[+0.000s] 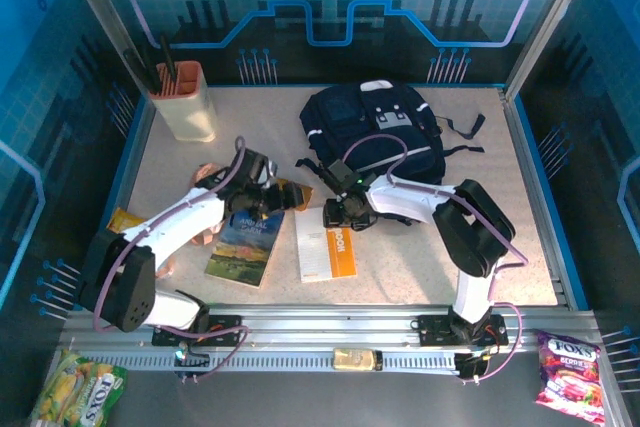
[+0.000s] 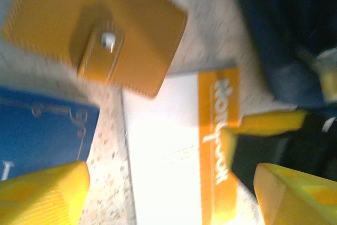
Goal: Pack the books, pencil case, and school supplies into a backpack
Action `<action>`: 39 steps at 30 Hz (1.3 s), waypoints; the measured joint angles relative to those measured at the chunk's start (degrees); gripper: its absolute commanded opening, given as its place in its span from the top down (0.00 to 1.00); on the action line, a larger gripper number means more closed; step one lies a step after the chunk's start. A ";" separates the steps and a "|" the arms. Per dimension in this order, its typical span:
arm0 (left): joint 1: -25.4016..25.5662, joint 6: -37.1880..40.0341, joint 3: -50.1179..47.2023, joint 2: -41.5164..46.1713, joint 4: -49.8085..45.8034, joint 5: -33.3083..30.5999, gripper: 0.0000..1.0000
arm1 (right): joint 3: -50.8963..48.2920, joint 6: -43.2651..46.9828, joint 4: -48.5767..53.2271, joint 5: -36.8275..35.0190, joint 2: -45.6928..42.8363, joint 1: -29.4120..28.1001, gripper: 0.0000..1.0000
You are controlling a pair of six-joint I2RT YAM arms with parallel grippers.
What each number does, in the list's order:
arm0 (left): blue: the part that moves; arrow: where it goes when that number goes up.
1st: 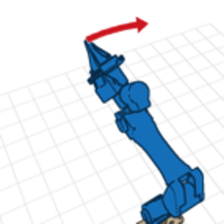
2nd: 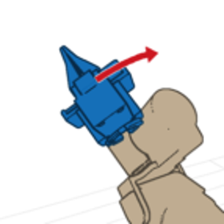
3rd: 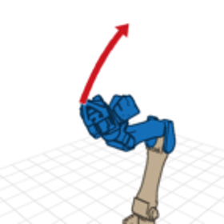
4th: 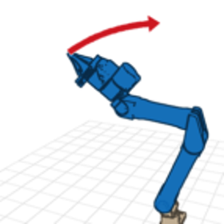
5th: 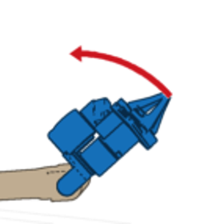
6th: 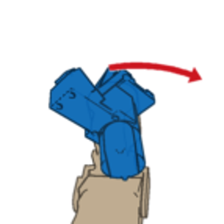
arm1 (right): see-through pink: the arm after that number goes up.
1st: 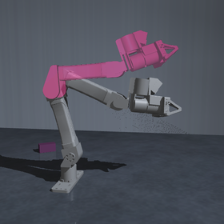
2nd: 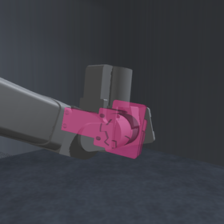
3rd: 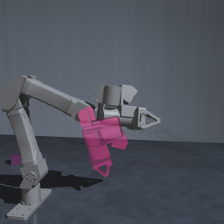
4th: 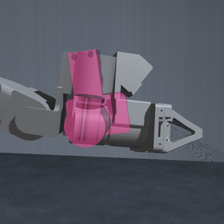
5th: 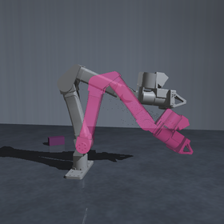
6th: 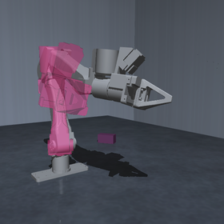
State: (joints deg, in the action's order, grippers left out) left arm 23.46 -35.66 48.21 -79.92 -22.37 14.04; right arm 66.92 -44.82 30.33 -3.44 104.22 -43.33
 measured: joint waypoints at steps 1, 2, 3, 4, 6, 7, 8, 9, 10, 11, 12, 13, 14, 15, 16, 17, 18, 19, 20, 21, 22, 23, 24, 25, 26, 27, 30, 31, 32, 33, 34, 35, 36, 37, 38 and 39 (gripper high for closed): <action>0.94 -0.90 -1.44 -0.02 0.13 0.04 0.25 | -0.94 -0.22 -0.68 0.17 -0.83 0.00 0.55; 1.66 -1.86 -2.60 -0.02 0.28 0.17 0.27 | -1.81 -0.44 -1.22 0.46 -1.55 0.00 0.57; 2.49 -2.84 -3.89 -0.02 0.37 0.28 0.30 | -2.67 -0.81 -1.70 0.83 -2.23 0.00 0.58; 3.19 -3.67 -4.81 -0.17 0.46 0.39 0.33 | -3.23 -1.16 -2.12 1.07 -2.51 0.00 0.61; 4.33 -5.31 -5.75 -0.98 0.98 0.48 0.38 | -3.98 -1.73 -3.04 1.53 -2.54 0.00 0.62; 4.83 -6.08 -5.86 -1.68 1.33 0.57 0.40 | -4.37 -1.79 -3.34 1.77 -2.54 0.00 0.62; 5.05 -6.45 -5.86 -2.25 1.66 0.68 0.42 | -4.63 -1.95 -3.43 1.88 -2.54 0.00 0.62; 5.27 -6.88 -5.86 -2.95 2.10 0.70 0.42 | -4.87 -2.16 -3.58 1.97 -2.54 0.00 0.61; 5.33 -7.41 -5.86 -3.58 2.34 0.74 0.43 | -5.07 -2.34 -3.69 1.97 -2.54 0.00 0.61; 5.38 -7.82 -5.86 -4.13 2.58 0.76 0.44 | -5.16 -2.40 -3.76 1.97 -2.54 0.00 0.61; 5.38 -8.00 -5.86 -4.81 2.97 0.81 0.46 | -5.20 -2.60 -3.85 1.97 -2.49 0.00 0.61; 5.38 -8.15 -5.86 -5.51 3.32 0.85 0.47 | -5.20 -2.80 -3.89 1.97 -2.43 0.00 0.61; 5.38 -8.39 -5.86 -6.21 3.63 0.92 0.49 | -5.20 -2.84 -3.96 2.03 -2.34 0.02 0.61; 5.38 -8.66 -5.86 -7.02 4.07 1.07 0.51 | -5.20 -3.02 -4.07 2.21 -2.21 0.02 0.60; 5.38 -9.01 -5.86 -7.87 4.48 1.31 0.52 | -5.22 -3.04 -4.20 2.34 -2.05 0.02 0.60; 5.38 -9.27 -5.86 -8.39 4.72 1.44 0.54 | -5.25 -3.13 -4.31 2.38 -1.90 0.02 0.60; 5.38 -9.44 -5.84 -8.81 4.94 1.55 0.55 | -5.42 -3.21 -4.55 2.38 -1.81 0.02 0.60; 5.38 -9.49 -5.81 -8.98 5.14 1.73 0.57 | -5.66 -3.23 -4.68 2.40 -1.79 0.02 0.60; 5.38 -9.49 -5.81 -9.09 5.29 1.86 0.58 | -5.86 -3.23 -4.76 2.40 -1.77 0.02 0.60; 5.38 -9.51 -5.81 -9.25 5.55 1.99 0.60 | -6.08 -3.23 -4.87 2.40 -1.77 0.04 0.60; 5.38 -9.51 -5.81 -9.49 5.81 2.19 0.61 | -6.12 -3.23 -5.01 2.43 -1.79 0.11 0.60; 5.38 -9.51 -5.81 -9.75 6.01 2.32 0.62 | -6.12 -3.23 -5.07 2.51 -1.79 0.17 0.60; 5.35 -9.53 -5.81 -9.90 6.01 2.36 0.62 | -6.19 -3.23 -5.14 2.62 -1.79 0.26 0.61; 5.33 -9.53 -5.81 -9.94 6.01 2.36 0.63 | -6.21 -3.26 -5.16 2.67 -1.79 0.28 0.61; 5.33 -9.51 -5.81 -9.97 6.01 2.36 0.63 | -6.25 -3.26 -5.25 2.78 -1.79 0.28 0.61; 5.31 -9.51 -5.79 -10.05 6.03 2.38 0.63 | -6.34 -3.30 -5.40 2.84 -1.79 0.31 0.61; 5.31 -9.49 -5.57 -10.40 5.99 2.56 0.69 | -6.80 -3.65 -6.03 3.32 -1.79 0.66 0.61; 5.31 -9.49 -5.57 -10.58 5.99 2.58 0.70 | -6.93 -3.74 -6.25 3.65 -1.84 0.79 0.61; 5.20 -9.51 -5.57 -10.71 5.95 2.62 0.73 | -6.99 -3.87 -6.38 3.89 -1.86 0.96 0.61; 5.18 -9.49 -5.57 -10.80 5.95 2.73 0.74 | -7.06 -3.89 -6.43 4.02 -1.90 1.03 0.61; 5.16 -9.49 -5.57 -10.84 5.95 2.78 0.75 | -7.10 -4.00 -6.47 4.11 -1.90 1.05 0.61; 5.16 -9.49 -5.57 -10.91 6.03 2.80 0.75 | -7.21 -4.09 -6.60 4.11 -1.90 1.05 0.61; 5.16 -9.51 -5.57 -10.97 6.10 2.84 0.74 | -7.32 -4.15 -6.73 4.13 -1.97 1.07 0.61; 5.16 -9.49 -5.57 -11.02 6.21 2.97 0.73 | -7.43 -4.28 -6.88 4.20 -2.01 1.14 0.61; 5.16 -9.51 -5.57 -11.06 6.25 3.04 0.73 | -7.48 -4.33 -6.99 4.33 -2.03 1.16 0.61; 5.16 -9.51 -5.57 -11.10 6.40 3.23 0.74 | -7.58 -4.33 -7.08 4.37 -2.05 1.20 0.61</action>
State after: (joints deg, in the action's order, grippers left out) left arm 28.62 -45.17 42.63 -91.02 -15.97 17.28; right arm 59.33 -49.15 23.24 0.93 102.17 -42.13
